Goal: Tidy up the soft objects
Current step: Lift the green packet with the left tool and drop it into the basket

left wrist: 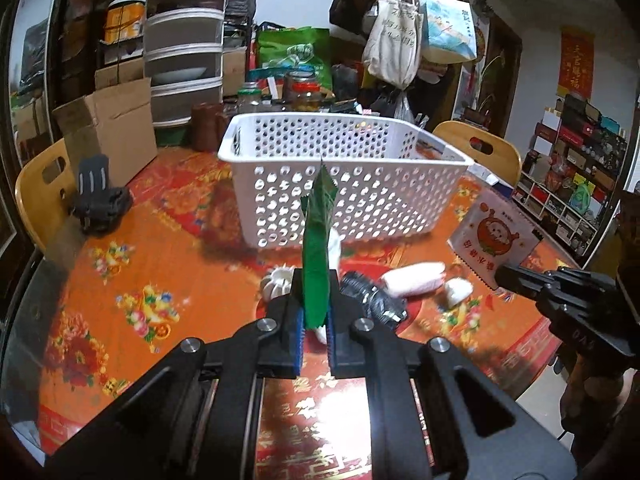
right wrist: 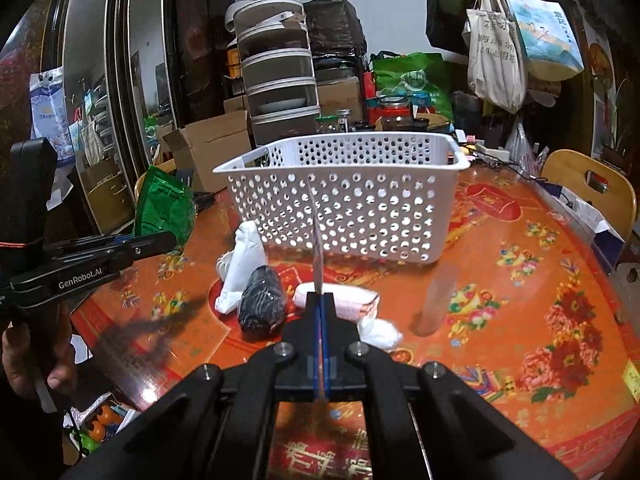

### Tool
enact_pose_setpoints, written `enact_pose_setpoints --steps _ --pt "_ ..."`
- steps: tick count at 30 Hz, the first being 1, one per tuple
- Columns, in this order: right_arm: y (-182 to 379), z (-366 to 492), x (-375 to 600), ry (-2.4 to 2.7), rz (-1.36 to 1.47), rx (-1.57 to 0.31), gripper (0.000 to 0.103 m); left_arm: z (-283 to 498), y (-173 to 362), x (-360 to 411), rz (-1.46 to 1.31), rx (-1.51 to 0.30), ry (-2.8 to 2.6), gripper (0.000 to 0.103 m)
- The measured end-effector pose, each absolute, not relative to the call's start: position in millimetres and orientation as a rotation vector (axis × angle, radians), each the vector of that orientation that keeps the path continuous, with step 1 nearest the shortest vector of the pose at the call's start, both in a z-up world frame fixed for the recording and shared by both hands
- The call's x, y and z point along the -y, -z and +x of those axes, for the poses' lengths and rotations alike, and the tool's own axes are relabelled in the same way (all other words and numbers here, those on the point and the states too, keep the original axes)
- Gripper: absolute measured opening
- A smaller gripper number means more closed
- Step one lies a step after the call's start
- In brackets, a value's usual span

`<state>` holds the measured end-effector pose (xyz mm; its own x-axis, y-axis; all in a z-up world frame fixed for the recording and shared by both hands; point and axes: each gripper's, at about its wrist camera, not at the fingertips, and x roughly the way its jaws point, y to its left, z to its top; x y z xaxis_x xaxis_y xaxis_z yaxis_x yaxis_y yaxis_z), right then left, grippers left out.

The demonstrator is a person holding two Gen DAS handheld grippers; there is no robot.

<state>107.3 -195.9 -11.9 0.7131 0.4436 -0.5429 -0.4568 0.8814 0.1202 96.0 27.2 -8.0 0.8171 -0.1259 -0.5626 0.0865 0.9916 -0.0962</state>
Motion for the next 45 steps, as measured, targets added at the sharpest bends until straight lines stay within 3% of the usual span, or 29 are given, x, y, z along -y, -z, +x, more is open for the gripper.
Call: enact_pose_setpoints --steps 27,45 --pt "-50 160 206 -0.467 -0.039 -0.517 0.000 172 -67 -15 -0.051 -0.551 0.164 0.007" --pt "-78 262 185 -0.477 -0.070 -0.630 0.000 299 -78 -15 -0.049 -0.698 0.155 0.007"
